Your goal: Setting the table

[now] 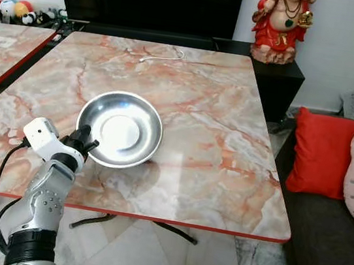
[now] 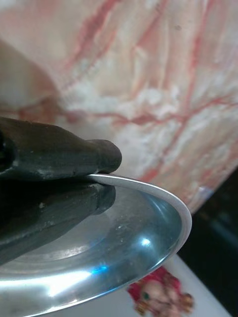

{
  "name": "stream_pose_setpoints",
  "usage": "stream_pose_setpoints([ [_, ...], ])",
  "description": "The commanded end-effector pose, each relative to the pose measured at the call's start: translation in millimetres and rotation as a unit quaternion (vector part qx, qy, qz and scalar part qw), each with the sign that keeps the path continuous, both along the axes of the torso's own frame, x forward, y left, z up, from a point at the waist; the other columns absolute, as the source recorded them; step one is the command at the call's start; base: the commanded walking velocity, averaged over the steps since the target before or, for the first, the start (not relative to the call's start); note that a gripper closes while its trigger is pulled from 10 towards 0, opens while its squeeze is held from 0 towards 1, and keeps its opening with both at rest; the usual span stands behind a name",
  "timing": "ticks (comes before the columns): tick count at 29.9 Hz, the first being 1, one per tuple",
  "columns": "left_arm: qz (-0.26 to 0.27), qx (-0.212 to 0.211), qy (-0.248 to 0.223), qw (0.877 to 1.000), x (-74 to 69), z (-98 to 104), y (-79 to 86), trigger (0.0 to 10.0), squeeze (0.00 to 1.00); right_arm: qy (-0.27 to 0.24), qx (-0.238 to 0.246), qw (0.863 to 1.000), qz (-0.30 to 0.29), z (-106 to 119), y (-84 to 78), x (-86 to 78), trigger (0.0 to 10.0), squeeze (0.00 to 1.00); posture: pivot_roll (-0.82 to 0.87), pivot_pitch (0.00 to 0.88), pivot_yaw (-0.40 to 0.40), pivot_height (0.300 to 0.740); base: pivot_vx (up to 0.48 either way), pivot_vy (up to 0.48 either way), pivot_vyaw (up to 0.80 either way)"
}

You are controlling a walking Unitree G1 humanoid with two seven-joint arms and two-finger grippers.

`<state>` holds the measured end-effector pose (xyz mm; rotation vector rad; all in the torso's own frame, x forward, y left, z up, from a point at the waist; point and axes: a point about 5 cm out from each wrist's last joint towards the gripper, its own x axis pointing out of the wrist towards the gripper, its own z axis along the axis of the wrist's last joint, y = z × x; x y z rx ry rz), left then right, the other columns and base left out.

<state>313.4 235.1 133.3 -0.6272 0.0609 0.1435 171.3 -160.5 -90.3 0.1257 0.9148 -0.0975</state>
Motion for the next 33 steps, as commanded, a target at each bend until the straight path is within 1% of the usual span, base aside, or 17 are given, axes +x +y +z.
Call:
stream_pose_setpoints([
  [1,-0.014,0.016,-0.006,1.0,-1.6,8.1,2.5,10.0,0.0,0.008,0.003,1.0,-0.002,-2.1,1.0,-4.4,10.0,0.0,0.13,0.0,0.02,0.74,0.0,0.0,0.0],
  [2,-0.02,0.024,-0.005,1.0,-1.7,8.9,2.7,10.0,0.0,0.008,0.003,1.0,-0.001,-2.1,1.1,-4.4,10.0,0.0,0.13,0.0,0.02,0.74,0.0,0.0,0.0],
  [5,-0.055,0.068,0.013,0.996,-1.6,10.6,3.0,10.0,0.0,0.008,0.003,1.0,0.003,-2.4,2.3,-5.1,10.0,0.0,0.13,0.0,0.025,0.74,0.0,0.0,0.0],
  [6,-0.069,0.071,0.014,0.995,-0.8,11.7,1.8,10.0,0.0,0.009,0.003,1.0,0.003,-2.6,2.6,-5.5,10.0,0.0,0.13,0.0,0.025,0.74,0.0,0.0,0.0],
  [7,-0.094,0.069,0.006,0.993,1.2,13.6,-1.9,10.0,0.0,0.01,0.002,1.0,0.003,-3.0,2.8,-6.3,10.0,0.0,0.13,0.0,0.028,0.74,0.0,0.0,0.0],
  [8,-0.101,0.067,0.002,0.993,1.8,13.6,-3.5,10.0,0.0,0.011,0.002,1.0,0.003,-3.2,2.9,-6.8,10.0,0.0,0.13,0.0,0.03,0.74,0.0,0.0,0.0],
  [10,-0.113,0.062,0.014,0.992,2.7,7.5,-8.5,10.0,0.0,0.013,0.002,1.0,0.003,-3.7,3.8,-7.8,10.0,0.0,0.1,0.0,0.047,0.74,0.0,0.0,0.0],
  [16,-0.108,0.068,0.042,0.991,6.9,-0.3,-13.7,10.0,0.0,0.015,0.001,1.0,-0.005,-4.3,4.1,-9.3,10.0,0.0,0.09,0.0,0.054,0.74,0.0,0.0,0.0],
  [17,-0.102,0.057,0.048,0.992,7.8,-1.3,-13.5,10.0,0.0,0.016,0.001,1.0,-0.005,-4.4,4.0,-9.6,10.0,0.0,0.09,0.0,0.052,0.74,0.0,0.0,0.0],
  [20,-0.083,0.033,0.072,0.993,5.9,-5.5,-6.0,10.0,0.0,0.017,0.0,1.0,-0.008,-4.7,3.3,-10.2,10.0,0.0,0.09,0.0,0.052,0.74,0.0,0.0,0.0],
  [25,-0.059,0.01,0.086,0.994,1.5,-8.6,7.4,10.0,0.0,0.017,0.0,1.0,-0.009,-4.6,2.2,-10.1,10.0,0.0,0.1,0.0,0.045,0.74,0.0,0.0,0.0],
  [28,-0.06,0.013,0.097,0.993,-0.1,-11.0,9.3,10.0,0.0,0.017,0.0,1.0,-0.008,-4.5,1.9,-9.9,10.0,0.0,0.11,0.0,0.042,0.74,0.0,0.0,0.0],
  [30,-0.07,0.027,0.115,0.991,-1.9,-15.0,8.7,10.0,0.0,0.016,0.0,1.0,-0.006,-4.4,1.7,-9.5,10.0,0.0,0.11,0.0,0.04,0.74,0.0,0.0,0.0],
  [33,-0.074,0.022,0.12,0.99,-3.8,-17.5,7.2,10.0,0.0,0.015,0.0,1.0,-0.006,-4.2,1.5,-9.1,10.0,0.0,0.11,0.0,0.038,0.74,0.0,0.0,0.0],
])
